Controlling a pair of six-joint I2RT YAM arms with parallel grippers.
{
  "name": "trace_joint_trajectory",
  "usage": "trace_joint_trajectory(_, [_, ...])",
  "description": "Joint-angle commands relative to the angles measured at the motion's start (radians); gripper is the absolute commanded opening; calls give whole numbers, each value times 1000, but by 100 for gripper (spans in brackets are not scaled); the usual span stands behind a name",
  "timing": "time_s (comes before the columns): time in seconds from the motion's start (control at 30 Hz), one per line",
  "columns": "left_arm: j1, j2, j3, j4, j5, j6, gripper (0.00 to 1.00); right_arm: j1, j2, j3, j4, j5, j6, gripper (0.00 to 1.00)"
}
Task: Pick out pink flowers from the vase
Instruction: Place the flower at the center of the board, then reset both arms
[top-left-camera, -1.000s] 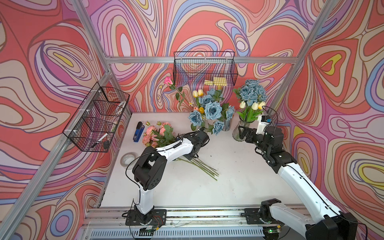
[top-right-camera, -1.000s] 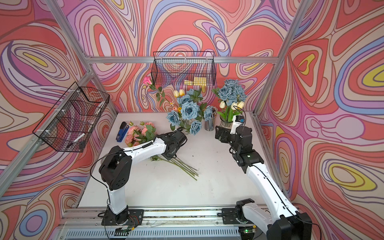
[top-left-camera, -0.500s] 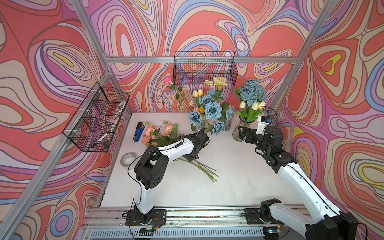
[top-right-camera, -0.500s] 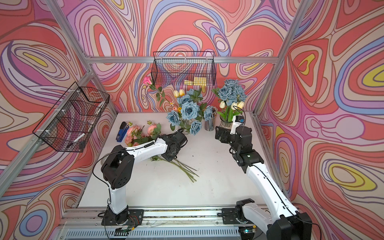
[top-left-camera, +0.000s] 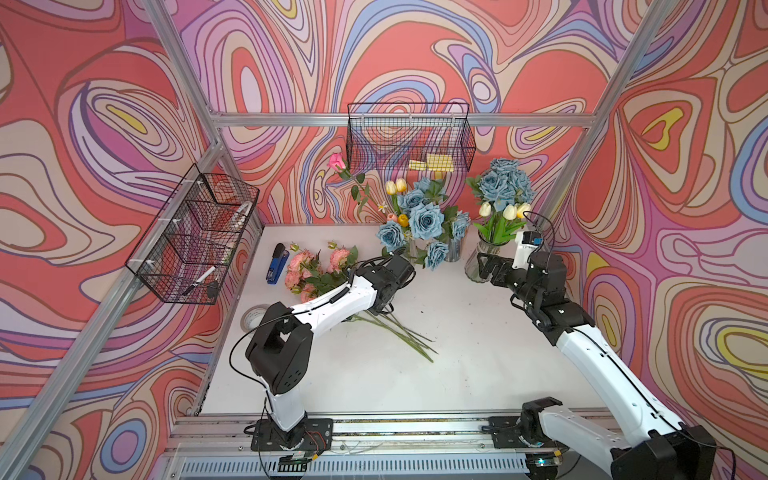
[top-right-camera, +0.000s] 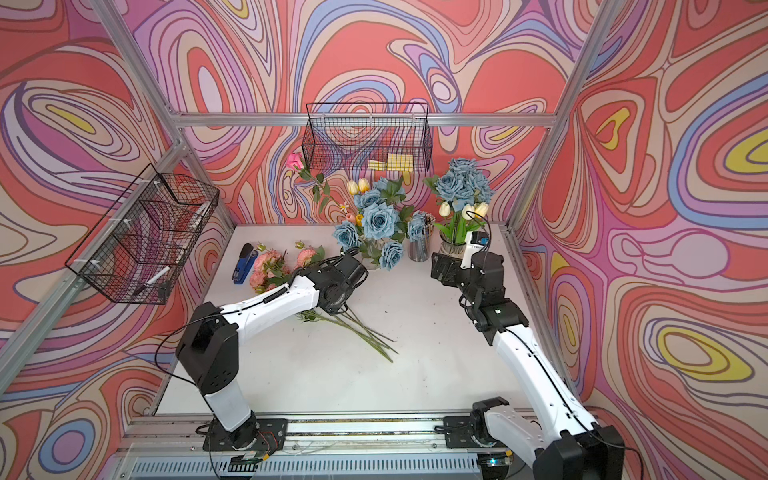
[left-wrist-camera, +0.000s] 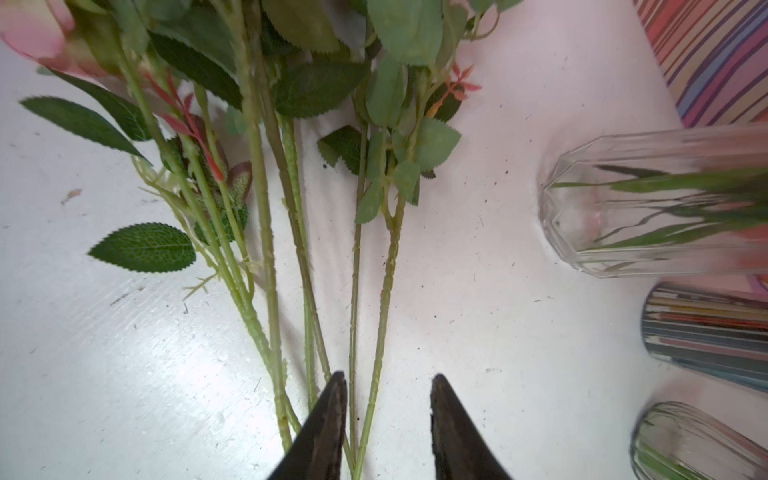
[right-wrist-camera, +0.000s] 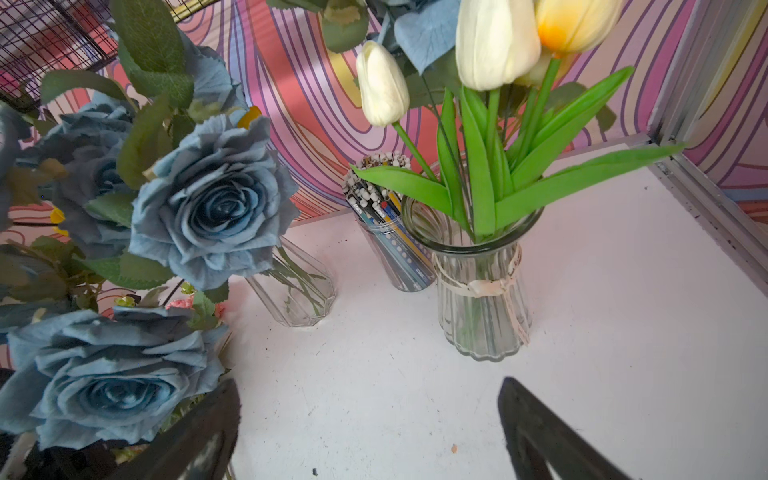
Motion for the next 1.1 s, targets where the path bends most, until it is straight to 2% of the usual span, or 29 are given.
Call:
trace_joint_trajectory(0.0, [8,-46,-46,-4,-114,32,42,-2,3,27,-21,5,-6,98])
trace_joint_trajectory(0.07, [21,-78,-77,17,-133,71,44,-2,11,32,-33,-6,-6,98])
trace_joint_trajectory(0.23, [53,-200,-204,210,-153,267,48,-2,33,36,-50,-17,-4,98])
trace_joint_trajectory(0.4, [62,-327,-316,335,-200,389,54,-2,66,53,-72,-6,-4,98])
trace_joint_trajectory(0.43, [65,-350,-337,368,-196,431,58,-1,73,53,-75,1,-7,98])
trace_joint_trajectory(0.53, [74,-407,-388,475,-158,578,78,-2,93,49,-76,37,-10,98])
trace_joint_trajectory(0.6, [79,-448,-430,600,-82,708,84,-2,112,47,-77,58,-11,98])
trace_joint_trajectory(0.67, [84,-487,-452,656,-32,779,93,-2,130,46,-80,77,-17,98])
trace_joint_trajectory(0.77, [93,-519,-423,623,1,876,100,-2,148,37,-74,100,-23,98])
trace_joint_trajectory(0.97, [144,-530,-350,542,184,1092,100,-2,162,-64,50,115,29,98])
trace_joint_trajectory(1.07, [189,-546,-349,503,216,1147,100,-2,170,-96,72,167,19,98])
